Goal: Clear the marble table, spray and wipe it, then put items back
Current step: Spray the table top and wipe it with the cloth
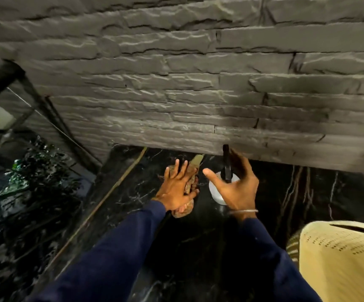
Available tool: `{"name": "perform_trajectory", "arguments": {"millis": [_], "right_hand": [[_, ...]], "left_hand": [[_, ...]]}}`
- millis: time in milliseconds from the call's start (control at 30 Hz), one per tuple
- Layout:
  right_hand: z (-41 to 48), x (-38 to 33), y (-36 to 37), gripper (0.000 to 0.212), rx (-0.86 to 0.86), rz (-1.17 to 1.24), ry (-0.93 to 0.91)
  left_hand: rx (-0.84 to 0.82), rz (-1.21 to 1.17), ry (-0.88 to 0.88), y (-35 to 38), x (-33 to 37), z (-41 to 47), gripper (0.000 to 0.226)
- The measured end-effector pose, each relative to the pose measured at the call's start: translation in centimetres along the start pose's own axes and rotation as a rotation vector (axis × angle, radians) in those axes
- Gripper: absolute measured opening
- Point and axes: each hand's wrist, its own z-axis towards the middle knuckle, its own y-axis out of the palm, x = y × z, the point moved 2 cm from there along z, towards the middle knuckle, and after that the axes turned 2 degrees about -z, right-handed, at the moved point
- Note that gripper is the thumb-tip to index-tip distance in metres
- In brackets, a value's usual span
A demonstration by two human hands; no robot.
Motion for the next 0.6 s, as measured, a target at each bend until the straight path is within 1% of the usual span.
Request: {"name": "perform_trajectory", "arguments": {"millis": [67, 100, 167, 200, 267, 300, 367, 433, 500, 533, 600], "right_hand": [[-0.4, 0.9, 0.3, 0.092, -0.048, -0.096, 0.010], [-0.5, 1.4, 0.5, 0.091, -0.056, -0.135, 0.016], [-0.1, 1.8, 0.9, 0.082, -0.058, -0.163, -0.014], [0.5, 1.9, 1.3, 0.073, -0.061, -0.155, -0.049], [1.7, 1.6, 2.1, 0.051, -0.056, -0.125, -0.124], [1.9, 1.4, 2.5, 0.050, -0.059, -0.124, -0.133], [1.8, 0.8, 2.6, 0.060, -0.066, -0.144, -0.136], [0.9, -0.7, 3.0, 0.060, -0.141, -0.157, -0.142], [-0.4, -2.3, 2.9, 0.061, -0.227, -0.171, -0.150], [-1.1, -3.0, 3.1, 0.056, -0.270, -0.183, -0.159], [-2.7, -3.9, 3.8, 0.034, -0.415, -0.219, -0.117]], "left_hand": [[0.036, -0.008, 0.024, 0.6, -0.2, 0.2, 0.081], [0.068, -0.014, 0.041, 0.7, -0.3, 0.1, 0.082], [0.127, -0.007, 0.090, 0.6, -0.3, -0.4, 0.086], [0.165, -0.007, 0.102, 0.7, -0.5, -0.7, 0.084], [0.231, -0.026, 0.092, 1.2, -0.8, -1.6, 0.074], [0.253, -0.050, 0.089, 1.5, -1.0, -1.9, 0.067], [0.314, -0.101, 0.147, 1.7, -0.6, -2.0, 0.056], [0.388, -0.149, 0.189, 1.2, -0.4, -2.3, 0.050], [0.407, -0.177, 0.163, -0.4, 0.1, -2.7, 0.053], [0.390, -0.190, 0.121, -0.8, 0.2, -2.9, 0.056], [0.312, -0.182, 0.004, -0.9, 0.2, -3.4, 0.063]]}}
